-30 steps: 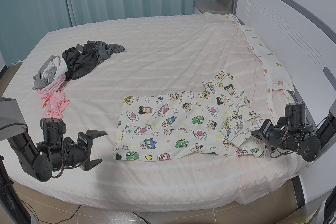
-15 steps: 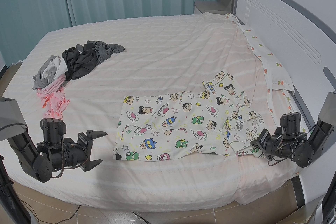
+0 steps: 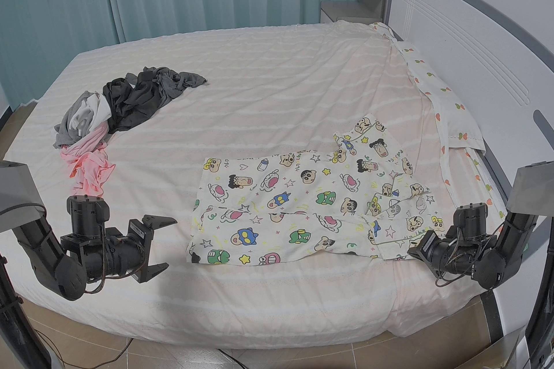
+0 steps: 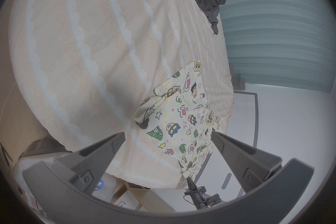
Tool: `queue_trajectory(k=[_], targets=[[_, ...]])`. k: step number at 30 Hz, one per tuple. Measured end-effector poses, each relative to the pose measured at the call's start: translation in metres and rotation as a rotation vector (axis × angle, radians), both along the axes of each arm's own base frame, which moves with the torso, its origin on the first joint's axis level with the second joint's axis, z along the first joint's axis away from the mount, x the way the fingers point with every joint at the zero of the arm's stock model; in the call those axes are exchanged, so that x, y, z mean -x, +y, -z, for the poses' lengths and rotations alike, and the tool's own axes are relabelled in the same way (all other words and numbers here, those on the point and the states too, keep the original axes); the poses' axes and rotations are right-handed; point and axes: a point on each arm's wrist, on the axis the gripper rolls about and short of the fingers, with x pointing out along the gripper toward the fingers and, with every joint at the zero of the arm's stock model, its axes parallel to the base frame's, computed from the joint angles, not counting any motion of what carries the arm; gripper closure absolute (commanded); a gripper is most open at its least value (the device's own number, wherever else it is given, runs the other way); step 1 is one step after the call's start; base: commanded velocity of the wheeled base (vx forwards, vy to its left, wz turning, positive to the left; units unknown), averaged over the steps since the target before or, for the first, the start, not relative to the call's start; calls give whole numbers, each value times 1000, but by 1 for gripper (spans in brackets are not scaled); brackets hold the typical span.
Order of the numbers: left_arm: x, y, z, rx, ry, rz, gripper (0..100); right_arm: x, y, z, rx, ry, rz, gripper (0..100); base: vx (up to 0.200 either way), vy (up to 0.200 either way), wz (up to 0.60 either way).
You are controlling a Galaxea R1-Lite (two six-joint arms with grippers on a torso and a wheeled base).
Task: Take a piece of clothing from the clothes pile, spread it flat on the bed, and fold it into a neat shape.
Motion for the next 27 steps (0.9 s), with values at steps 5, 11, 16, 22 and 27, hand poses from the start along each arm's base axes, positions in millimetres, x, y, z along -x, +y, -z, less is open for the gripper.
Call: queue_trajectory(k=[5,11,16,22,27], targets=[[0,0,0,-2,0,-2,0,5,0,2,-2,-12,-1,0,0,0,0],[0,0,0,-2,0,-1,0,16,-3,-6,-8,-64,2,0,0,0,0],[0,0,0,-3,-1,0,0,25,-11,-20,-16,-102,23,0,0,0,0],[0,-1,0,-18,-4,-10,0,16,-20,-37,-36,-184,45,0,0,0,0],[1,-4,0,-32,-9,-16,0,7,-21,-48,-48,-242,52,0,40,0,0]])
